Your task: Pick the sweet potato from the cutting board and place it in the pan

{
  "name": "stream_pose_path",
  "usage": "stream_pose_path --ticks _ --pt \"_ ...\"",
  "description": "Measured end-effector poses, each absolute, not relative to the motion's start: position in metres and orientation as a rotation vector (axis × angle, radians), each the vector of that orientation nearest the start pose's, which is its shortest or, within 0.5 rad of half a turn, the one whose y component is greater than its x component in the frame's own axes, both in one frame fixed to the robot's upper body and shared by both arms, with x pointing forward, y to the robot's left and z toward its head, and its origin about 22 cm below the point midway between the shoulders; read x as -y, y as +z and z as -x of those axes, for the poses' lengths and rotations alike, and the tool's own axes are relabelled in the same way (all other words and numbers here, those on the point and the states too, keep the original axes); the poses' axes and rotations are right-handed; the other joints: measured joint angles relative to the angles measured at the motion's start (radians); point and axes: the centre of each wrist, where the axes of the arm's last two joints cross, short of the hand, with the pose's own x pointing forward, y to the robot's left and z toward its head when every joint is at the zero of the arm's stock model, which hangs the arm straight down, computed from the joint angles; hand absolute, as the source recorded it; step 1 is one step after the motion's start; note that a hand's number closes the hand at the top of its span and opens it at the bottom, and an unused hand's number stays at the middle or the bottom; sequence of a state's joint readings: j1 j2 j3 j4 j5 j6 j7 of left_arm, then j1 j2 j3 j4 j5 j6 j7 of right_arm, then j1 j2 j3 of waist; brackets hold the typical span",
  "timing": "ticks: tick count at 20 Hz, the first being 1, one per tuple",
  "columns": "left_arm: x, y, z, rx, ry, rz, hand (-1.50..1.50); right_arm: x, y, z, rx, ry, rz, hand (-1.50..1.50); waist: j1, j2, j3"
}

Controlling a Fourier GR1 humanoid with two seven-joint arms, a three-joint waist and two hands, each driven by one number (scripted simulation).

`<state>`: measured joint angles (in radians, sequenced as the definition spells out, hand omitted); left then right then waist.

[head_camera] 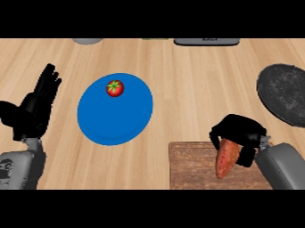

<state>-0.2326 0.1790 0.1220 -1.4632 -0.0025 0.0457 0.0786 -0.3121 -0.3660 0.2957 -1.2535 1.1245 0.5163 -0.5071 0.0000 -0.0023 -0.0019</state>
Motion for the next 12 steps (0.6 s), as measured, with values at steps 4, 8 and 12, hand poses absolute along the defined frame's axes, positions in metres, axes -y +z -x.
stream_pose_path --ticks 4,8,12 --pt "-0.281 0.044 -0.294 1.603 -0.033 -0.222 0.00 0.225 0.004 -0.293 1.144 1.698 0.373 1.50 -0.021 -0.008 -0.004" --pt "-0.286 0.044 -0.291 1.599 -0.022 -0.233 0.00 0.202 0.006 -0.276 1.125 1.476 0.603 1.50 -0.037 -0.014 -0.006" --pt "-0.289 0.042 -0.289 1.600 -0.022 -0.232 0.00 0.178 0.034 -0.261 1.266 1.275 0.823 1.50 -0.037 -0.012 -0.002"
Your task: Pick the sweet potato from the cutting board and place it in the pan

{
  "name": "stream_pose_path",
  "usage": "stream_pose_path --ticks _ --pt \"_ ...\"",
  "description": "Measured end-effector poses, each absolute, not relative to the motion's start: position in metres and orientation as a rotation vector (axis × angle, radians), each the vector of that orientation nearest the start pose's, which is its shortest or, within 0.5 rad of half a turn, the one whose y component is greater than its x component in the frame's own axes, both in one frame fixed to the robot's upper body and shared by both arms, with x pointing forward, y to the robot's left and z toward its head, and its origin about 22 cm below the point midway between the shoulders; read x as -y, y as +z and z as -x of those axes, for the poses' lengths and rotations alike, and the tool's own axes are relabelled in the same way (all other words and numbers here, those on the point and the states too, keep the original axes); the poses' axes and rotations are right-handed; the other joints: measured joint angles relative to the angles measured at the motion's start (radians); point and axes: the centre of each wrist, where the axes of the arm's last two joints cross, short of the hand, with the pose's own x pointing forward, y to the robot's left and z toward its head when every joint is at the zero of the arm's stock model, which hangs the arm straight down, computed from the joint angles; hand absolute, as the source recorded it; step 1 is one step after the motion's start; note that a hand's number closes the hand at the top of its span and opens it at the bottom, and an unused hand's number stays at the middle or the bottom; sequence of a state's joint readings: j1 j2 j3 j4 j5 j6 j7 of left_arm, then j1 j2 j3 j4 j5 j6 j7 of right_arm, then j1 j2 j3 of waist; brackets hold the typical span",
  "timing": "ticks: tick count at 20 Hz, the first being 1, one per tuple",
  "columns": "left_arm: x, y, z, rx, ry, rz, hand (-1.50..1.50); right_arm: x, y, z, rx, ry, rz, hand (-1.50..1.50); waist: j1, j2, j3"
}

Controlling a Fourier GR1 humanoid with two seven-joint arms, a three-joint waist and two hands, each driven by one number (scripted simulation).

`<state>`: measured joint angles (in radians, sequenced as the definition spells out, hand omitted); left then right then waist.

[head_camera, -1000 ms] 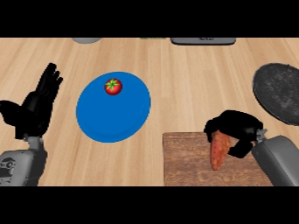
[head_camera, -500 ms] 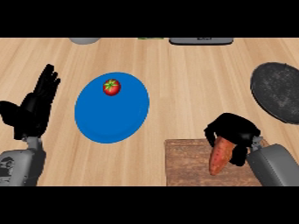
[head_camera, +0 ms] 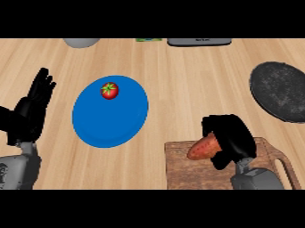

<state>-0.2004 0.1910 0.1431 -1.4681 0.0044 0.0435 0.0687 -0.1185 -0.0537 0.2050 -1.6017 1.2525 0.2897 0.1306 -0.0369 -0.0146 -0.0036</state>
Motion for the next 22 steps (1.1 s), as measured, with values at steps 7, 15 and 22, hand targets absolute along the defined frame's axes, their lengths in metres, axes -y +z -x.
stream_pose_path --ticks 7,15,22 --pt "-0.284 0.049 -0.295 1.612 -0.033 -0.217 0.00 0.169 0.089 -0.234 1.425 0.968 1.016 1.50 0.019 0.008 0.003" --pt "-0.282 0.047 -0.297 1.617 -0.041 -0.207 0.00 0.209 0.125 -0.249 1.525 0.618 1.015 1.50 0.033 0.014 0.004" --pt "-0.275 0.044 -0.294 1.620 -0.046 -0.200 0.00 0.294 0.127 -0.289 1.514 0.463 1.047 1.50 0.042 0.017 0.004"
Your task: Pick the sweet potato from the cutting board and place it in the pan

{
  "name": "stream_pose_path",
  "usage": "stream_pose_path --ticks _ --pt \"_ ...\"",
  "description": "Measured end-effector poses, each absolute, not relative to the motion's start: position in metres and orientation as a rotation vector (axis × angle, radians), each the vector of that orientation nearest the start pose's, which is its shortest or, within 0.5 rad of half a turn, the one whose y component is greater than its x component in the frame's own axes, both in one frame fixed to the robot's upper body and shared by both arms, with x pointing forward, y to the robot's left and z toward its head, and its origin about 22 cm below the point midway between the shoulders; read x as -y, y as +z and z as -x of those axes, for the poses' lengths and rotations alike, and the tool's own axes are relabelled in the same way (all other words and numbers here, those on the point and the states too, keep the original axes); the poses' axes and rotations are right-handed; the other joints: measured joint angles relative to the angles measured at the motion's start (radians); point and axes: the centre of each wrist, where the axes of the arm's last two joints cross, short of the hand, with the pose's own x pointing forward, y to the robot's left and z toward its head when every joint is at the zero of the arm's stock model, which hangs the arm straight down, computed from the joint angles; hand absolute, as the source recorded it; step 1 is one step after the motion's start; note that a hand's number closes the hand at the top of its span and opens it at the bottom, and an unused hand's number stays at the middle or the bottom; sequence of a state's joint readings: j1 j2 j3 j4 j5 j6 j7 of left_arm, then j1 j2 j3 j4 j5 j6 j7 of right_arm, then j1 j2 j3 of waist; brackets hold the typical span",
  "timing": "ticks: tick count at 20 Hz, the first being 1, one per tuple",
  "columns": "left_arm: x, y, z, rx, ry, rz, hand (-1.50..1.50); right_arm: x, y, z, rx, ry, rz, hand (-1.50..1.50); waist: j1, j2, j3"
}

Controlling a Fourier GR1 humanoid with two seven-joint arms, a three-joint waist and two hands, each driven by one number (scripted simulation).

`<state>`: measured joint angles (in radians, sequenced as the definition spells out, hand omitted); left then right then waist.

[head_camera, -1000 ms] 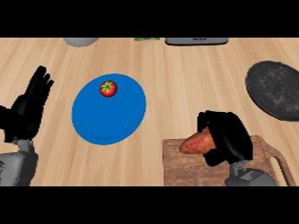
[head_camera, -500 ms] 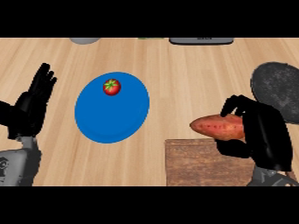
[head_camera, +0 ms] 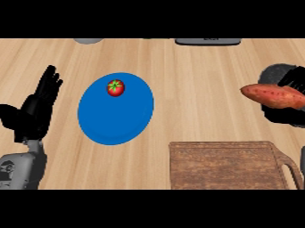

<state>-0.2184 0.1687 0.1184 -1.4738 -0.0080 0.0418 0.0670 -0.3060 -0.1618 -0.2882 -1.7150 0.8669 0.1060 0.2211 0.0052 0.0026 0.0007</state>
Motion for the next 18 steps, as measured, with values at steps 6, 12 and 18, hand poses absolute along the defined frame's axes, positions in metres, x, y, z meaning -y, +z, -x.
stream_pose_path --ticks 6,12,18 --pt "-0.268 0.053 -0.298 1.622 -0.055 -0.186 0.00 0.369 0.115 -0.322 1.458 0.452 1.173 1.50 0.012 0.005 0.001" --pt "-0.267 0.053 -0.298 1.629 -0.066 -0.170 0.00 0.426 0.093 -0.340 1.378 0.459 1.312 1.50 0.035 0.014 0.002" --pt "-0.254 0.055 -0.302 1.647 -0.085 -0.152 0.00 0.459 0.072 -0.343 1.348 0.429 1.336 1.50 0.053 0.023 0.005"
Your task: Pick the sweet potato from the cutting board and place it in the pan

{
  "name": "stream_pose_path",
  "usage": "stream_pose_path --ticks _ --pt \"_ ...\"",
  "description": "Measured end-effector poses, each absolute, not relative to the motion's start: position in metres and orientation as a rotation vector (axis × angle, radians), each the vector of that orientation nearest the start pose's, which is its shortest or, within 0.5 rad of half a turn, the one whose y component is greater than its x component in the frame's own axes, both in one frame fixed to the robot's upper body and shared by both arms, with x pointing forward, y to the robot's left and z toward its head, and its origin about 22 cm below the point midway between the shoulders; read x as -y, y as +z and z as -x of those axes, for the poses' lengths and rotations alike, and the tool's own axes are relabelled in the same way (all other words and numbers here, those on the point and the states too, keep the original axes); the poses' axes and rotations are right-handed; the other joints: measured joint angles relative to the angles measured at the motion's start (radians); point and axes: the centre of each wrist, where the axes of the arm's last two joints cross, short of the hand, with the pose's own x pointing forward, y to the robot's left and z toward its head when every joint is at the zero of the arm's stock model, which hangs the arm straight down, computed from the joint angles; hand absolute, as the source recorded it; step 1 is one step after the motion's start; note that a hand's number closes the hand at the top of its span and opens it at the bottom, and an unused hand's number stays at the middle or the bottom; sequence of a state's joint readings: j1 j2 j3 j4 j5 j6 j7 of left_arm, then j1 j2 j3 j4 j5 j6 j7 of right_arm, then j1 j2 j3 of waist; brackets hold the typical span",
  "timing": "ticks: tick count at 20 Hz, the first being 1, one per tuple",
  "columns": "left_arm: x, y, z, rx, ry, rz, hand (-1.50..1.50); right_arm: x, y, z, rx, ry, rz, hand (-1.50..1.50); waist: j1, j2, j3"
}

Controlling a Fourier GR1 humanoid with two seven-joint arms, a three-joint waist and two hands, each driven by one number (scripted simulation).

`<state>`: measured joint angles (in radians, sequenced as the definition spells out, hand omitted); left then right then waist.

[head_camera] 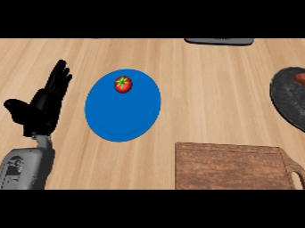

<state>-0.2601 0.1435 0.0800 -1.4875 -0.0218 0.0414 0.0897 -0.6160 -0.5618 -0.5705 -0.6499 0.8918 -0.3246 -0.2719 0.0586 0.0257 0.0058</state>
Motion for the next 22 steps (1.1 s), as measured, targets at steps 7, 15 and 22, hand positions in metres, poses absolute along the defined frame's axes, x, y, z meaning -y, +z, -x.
stream_pose_path --ticks 7,15,22 --pt "-0.251 0.064 -0.310 1.659 -0.092 -0.147 0.00 0.470 0.048 -0.340 1.290 0.366 1.084 -1.50 0.009 0.006 0.002" --pt "-0.255 0.062 -0.309 1.657 -0.088 -0.145 0.00 0.477 0.026 -0.327 1.326 0.333 0.890 -1.50 0.012 0.007 0.004" --pt "-0.260 0.054 -0.303 1.644 -0.079 -0.163 0.00 0.490 0.029 -0.318 1.535 0.117 0.829 -1.50 -0.014 -0.005 0.001"
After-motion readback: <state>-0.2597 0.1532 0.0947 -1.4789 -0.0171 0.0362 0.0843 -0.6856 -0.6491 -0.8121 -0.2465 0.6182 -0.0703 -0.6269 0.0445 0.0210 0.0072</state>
